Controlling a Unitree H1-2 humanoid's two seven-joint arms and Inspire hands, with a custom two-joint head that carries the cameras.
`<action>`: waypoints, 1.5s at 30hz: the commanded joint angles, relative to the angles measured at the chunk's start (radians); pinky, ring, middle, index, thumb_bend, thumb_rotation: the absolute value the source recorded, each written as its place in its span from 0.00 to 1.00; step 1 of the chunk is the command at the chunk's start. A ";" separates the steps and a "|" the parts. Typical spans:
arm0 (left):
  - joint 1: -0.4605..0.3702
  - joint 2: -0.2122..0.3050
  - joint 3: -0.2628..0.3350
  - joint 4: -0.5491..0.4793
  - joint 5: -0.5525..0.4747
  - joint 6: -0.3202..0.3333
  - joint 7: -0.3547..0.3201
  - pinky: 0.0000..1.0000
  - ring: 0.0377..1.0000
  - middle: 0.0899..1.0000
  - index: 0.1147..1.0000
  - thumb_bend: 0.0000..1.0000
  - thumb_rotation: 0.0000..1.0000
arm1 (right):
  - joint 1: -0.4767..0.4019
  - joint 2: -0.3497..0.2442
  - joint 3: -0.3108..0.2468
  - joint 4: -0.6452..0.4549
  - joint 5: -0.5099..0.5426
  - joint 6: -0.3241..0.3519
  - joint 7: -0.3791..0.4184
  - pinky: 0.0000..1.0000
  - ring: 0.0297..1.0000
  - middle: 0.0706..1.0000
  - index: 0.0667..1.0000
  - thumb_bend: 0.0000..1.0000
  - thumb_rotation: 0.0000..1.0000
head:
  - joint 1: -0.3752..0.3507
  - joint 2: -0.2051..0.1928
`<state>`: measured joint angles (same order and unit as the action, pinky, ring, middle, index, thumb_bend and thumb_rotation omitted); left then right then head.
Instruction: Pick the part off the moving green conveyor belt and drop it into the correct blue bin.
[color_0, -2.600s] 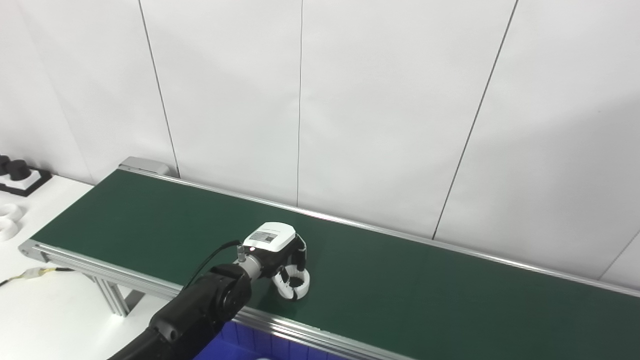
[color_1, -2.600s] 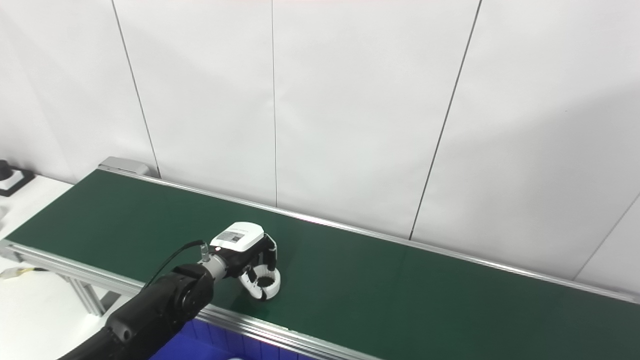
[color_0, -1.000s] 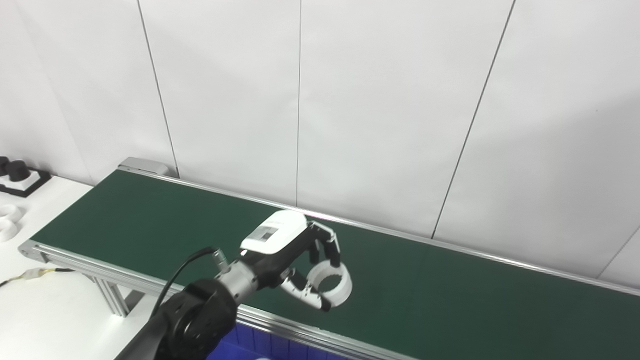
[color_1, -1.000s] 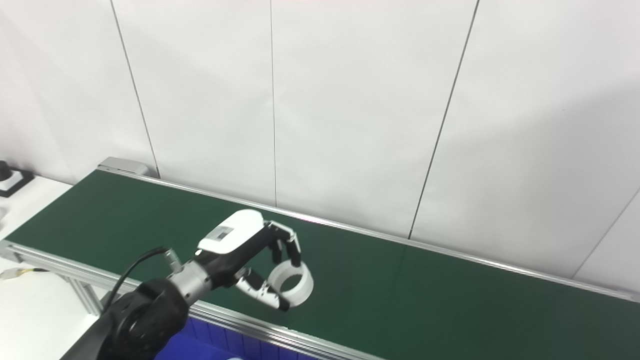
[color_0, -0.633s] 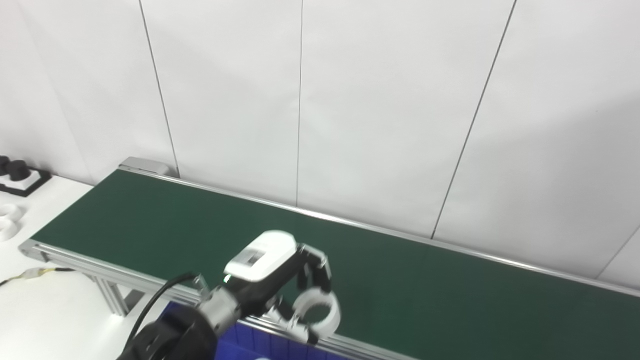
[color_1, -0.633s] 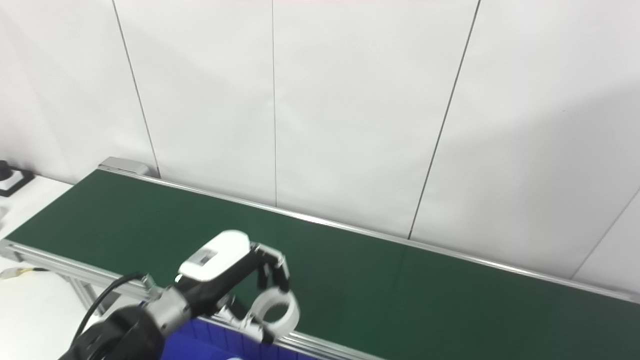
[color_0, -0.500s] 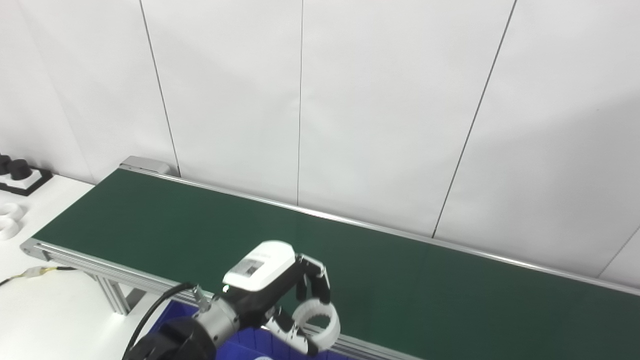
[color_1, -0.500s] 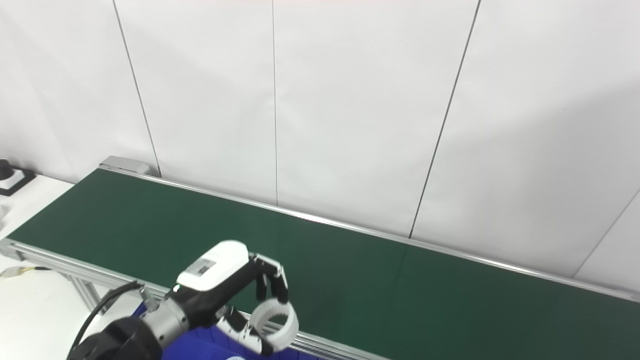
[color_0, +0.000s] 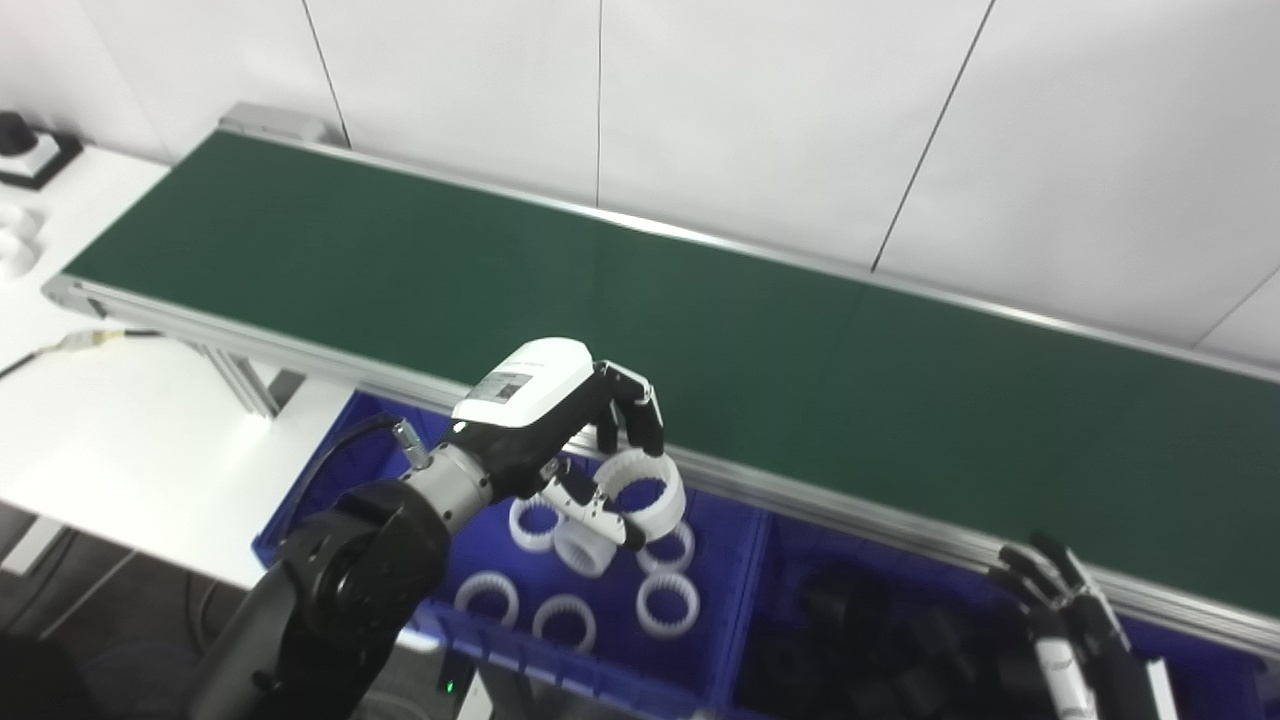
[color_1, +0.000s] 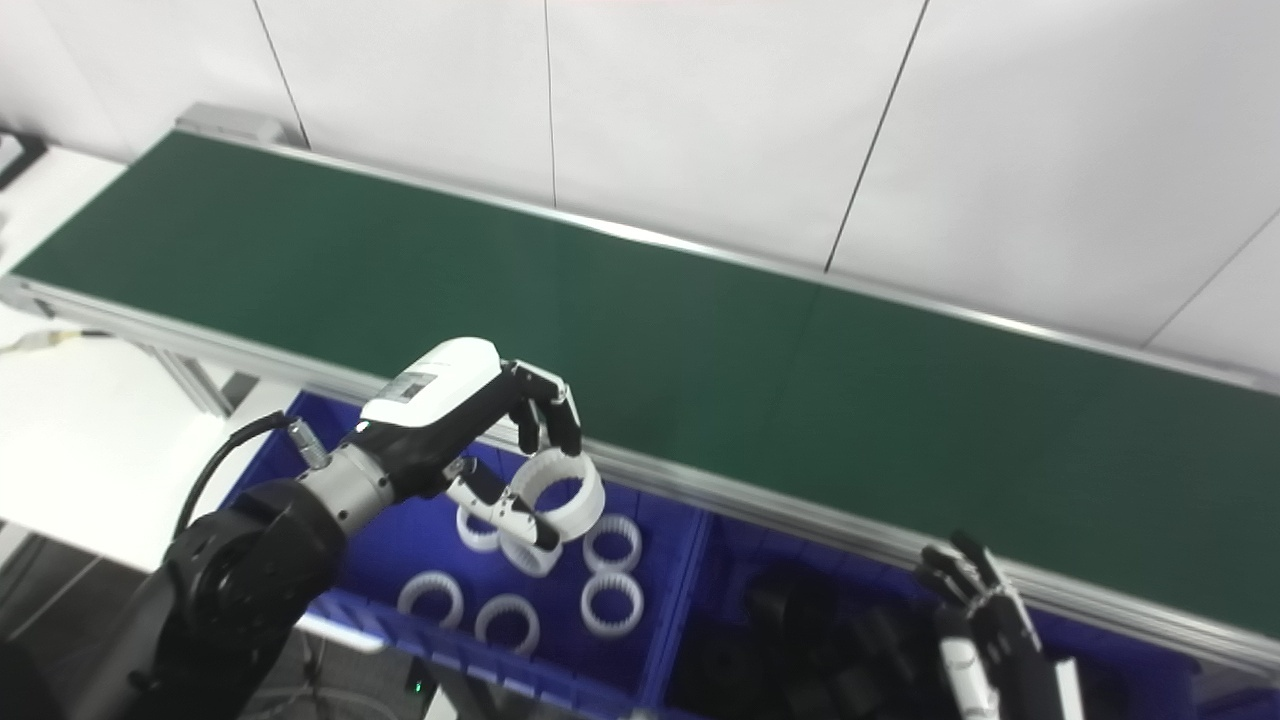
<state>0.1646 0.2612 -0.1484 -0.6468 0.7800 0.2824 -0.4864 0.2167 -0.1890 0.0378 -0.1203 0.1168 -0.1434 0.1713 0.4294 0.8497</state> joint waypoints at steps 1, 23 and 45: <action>0.005 -0.009 0.000 -0.002 0.007 -0.017 0.043 0.59 0.44 0.39 0.44 0.50 0.00 | -0.023 -0.013 -0.011 -0.038 0.021 0.018 0.015 0.71 0.77 0.80 0.88 0.55 0.72 | 0.002 0.006; 0.098 -0.025 -0.037 0.299 0.093 -0.081 0.254 0.58 0.44 0.41 0.43 0.50 0.00 | -0.029 -0.010 -0.020 -0.032 0.014 0.028 0.017 0.69 0.76 0.79 0.86 0.59 0.72 | -0.027 -0.024; 0.071 -0.011 -0.045 0.441 0.076 -0.097 0.421 0.59 0.40 0.44 0.47 0.50 0.00 | -0.019 0.007 -0.014 -0.037 0.003 0.022 0.020 0.68 0.76 0.80 0.87 0.55 0.70 | -0.040 -0.050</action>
<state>0.2498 0.2425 -0.1958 -0.1774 0.8432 0.1999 -0.0980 0.2059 -0.1843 0.0249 -0.1212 0.1138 -0.0994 0.1865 0.3881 0.7992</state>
